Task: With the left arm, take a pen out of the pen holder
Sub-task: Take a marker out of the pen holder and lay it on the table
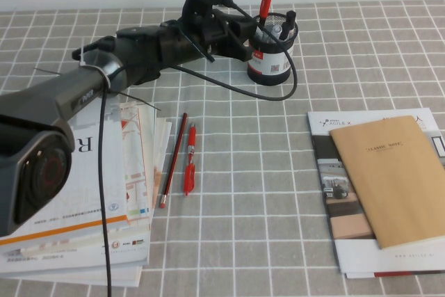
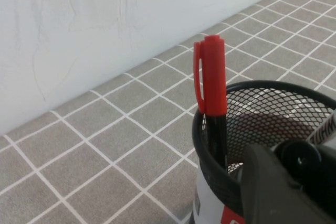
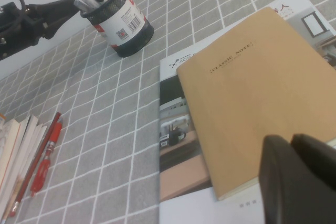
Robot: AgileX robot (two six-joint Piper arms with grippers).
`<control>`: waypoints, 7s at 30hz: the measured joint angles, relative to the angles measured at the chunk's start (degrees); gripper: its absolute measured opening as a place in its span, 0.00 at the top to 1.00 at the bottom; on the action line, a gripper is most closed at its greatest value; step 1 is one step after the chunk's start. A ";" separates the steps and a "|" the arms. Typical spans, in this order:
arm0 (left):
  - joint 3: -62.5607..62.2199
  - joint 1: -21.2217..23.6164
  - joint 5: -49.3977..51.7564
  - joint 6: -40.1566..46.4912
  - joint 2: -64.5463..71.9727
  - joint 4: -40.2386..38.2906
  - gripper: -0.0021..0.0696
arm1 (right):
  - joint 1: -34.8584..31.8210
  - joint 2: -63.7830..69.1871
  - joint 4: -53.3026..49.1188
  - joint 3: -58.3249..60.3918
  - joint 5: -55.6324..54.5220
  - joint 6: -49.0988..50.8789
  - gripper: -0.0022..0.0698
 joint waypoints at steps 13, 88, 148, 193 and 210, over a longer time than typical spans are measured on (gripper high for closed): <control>-4.17 0.00 1.96 -0.11 -0.35 0.00 0.80 | 0.00 0.00 0.00 0.00 0.00 0.00 0.99; 3.56 1.02 41.40 -94.39 -13.69 74.30 0.81 | 0.00 0.00 0.00 0.00 0.00 0.00 0.99; -1.27 1.12 28.30 -98.88 -10.46 78.10 0.92 | 0.00 0.00 0.00 0.00 0.00 0.00 0.99; 59.12 1.12 27.76 -92.46 -73.44 85.14 0.97 | 0.00 0.00 0.00 0.00 0.00 0.00 0.99; 105.24 1.12 -48.03 -92.69 -91.42 71.29 0.97 | 0.00 0.00 0.00 0.00 0.00 0.00 0.99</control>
